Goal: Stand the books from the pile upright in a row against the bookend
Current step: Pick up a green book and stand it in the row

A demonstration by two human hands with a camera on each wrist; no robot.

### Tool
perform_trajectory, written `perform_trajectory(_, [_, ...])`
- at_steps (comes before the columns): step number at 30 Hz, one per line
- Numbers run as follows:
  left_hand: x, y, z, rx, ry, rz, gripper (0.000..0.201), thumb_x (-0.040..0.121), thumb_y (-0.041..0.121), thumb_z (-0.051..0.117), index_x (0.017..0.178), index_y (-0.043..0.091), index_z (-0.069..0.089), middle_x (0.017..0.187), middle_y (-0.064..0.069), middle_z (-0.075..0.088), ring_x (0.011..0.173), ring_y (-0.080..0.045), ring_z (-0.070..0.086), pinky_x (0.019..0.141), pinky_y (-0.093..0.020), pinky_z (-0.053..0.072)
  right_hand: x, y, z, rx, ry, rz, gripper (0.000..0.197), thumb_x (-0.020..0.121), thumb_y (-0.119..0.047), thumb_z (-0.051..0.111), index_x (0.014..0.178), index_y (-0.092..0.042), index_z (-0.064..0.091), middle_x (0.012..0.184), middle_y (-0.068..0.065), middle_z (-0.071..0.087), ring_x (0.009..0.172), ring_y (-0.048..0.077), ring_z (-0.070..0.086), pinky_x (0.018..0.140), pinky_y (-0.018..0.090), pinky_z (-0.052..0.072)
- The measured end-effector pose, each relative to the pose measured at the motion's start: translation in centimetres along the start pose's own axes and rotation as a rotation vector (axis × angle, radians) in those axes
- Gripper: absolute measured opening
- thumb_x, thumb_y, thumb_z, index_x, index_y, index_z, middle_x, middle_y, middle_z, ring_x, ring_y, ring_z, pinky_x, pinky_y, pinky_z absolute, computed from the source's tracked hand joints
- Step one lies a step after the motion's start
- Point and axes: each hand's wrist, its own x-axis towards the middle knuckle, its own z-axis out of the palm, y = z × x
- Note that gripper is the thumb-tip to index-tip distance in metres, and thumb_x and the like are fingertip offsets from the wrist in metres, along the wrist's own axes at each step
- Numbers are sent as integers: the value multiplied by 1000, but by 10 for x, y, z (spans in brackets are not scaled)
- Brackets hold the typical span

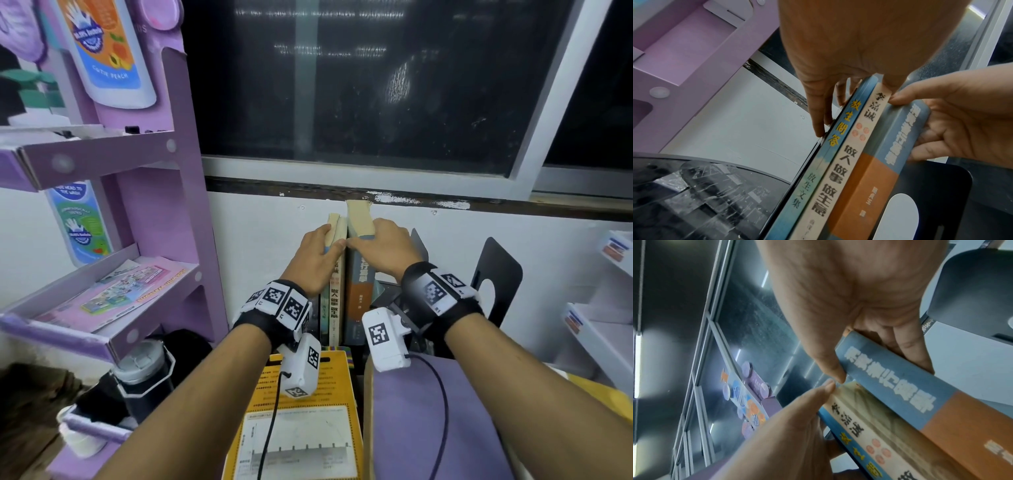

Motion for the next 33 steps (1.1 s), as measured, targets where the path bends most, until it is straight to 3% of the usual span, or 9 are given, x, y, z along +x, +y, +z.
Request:
perform_trajectory(2, [0,1,-1,-11,-7,-8,53,102,38,35,148,14,25,148,-9,33,133,-18,36,103,-22,26,-2,1,-3,49,-12,-32,21,88,-34,65,99,-17,59,99,4,65,86,19,59,54,22,38])
perform_trajectory(4, [0,1,-2,-27,-14,-17,53,102,37,35,148,15,25,148,-9,33,130,-18,39,103,-23,27,-6,0,-5,82,-21,-58,18,87,-31,67,98,-18,62,97,4,68,89,20,63,61,24,47])
perform_trajectory(7, [0,-1,-3,-45,-17,-30,54,102,38,35,149,15,24,148,-10,32,129,-19,41,106,-27,29,-9,-1,-6,122,-32,-66,28,85,-30,71,107,-15,66,102,5,70,95,21,66,80,34,56])
perform_trajectory(9, [0,-1,-3,-54,-22,-35,54,102,38,35,149,14,24,149,-10,32,131,-19,38,110,-30,29,-11,0,-5,142,-39,-71,34,83,-31,73,112,-15,66,104,5,70,96,21,66,84,38,56])
perform_trajectory(17, [5,-4,-4,-124,-40,-57,56,101,39,38,150,16,24,150,-9,29,135,-21,35,114,-40,28,-10,3,-2,83,-16,-107,48,81,-40,75,119,-13,63,109,3,69,97,17,63,68,23,49])
perform_trajectory(26, [6,-9,-10,-206,-57,-83,57,99,40,41,151,22,23,154,-5,28,141,-19,29,117,-42,23,-8,10,3,-113,-75,-165,68,69,-40,84,123,-14,51,109,5,66,93,18,62,70,26,46])
perform_trajectory(33, [5,-12,-10,-291,-64,-92,69,89,54,48,150,28,27,151,-2,30,137,-23,36,111,-49,34,-5,13,12,-104,-47,-189,66,69,-37,85,121,-13,50,105,8,64,91,22,63,74,31,52])
